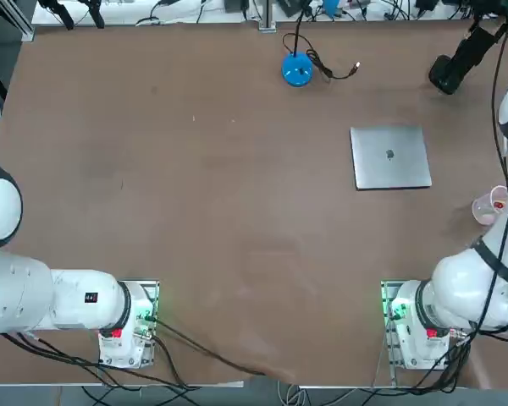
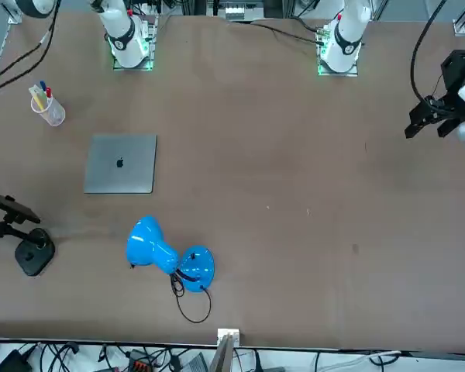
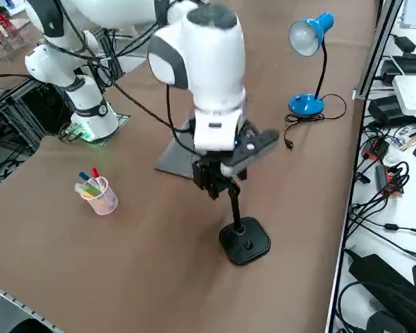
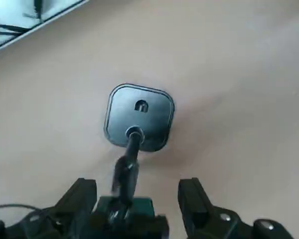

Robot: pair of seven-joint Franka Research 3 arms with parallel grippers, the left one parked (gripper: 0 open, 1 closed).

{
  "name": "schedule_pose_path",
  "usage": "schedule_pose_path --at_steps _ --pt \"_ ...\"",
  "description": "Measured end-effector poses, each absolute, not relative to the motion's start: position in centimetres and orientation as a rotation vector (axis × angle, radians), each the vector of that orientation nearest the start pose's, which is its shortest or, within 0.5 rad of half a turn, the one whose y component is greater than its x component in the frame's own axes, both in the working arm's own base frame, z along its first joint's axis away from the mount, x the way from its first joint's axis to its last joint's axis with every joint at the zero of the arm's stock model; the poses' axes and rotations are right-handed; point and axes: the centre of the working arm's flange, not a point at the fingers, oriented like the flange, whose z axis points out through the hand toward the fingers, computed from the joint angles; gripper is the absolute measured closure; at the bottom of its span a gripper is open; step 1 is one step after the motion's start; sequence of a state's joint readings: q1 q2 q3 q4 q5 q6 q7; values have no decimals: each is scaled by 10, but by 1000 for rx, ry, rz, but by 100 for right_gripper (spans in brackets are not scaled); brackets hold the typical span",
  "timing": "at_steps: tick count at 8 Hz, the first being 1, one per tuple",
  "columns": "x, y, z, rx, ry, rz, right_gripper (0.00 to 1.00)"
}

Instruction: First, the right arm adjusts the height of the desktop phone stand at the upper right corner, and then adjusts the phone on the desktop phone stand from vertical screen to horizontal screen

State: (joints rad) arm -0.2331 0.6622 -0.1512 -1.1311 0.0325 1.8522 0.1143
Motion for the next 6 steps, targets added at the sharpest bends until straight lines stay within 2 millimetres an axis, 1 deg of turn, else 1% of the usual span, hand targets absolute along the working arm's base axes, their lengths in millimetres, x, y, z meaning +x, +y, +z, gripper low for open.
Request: schedule_pose_path --at_steps 2,3,4,5,6 --pt "702 -224 465 -3191 462 -122 0" --pt "703 -214 475 -3212 317 -132 0" --pt "706 -201 478 -3239 177 -128 0" --pt "712 -178 477 -3295 41 -106 0" --pt "721 -140 475 -3371 -98 -79 0"
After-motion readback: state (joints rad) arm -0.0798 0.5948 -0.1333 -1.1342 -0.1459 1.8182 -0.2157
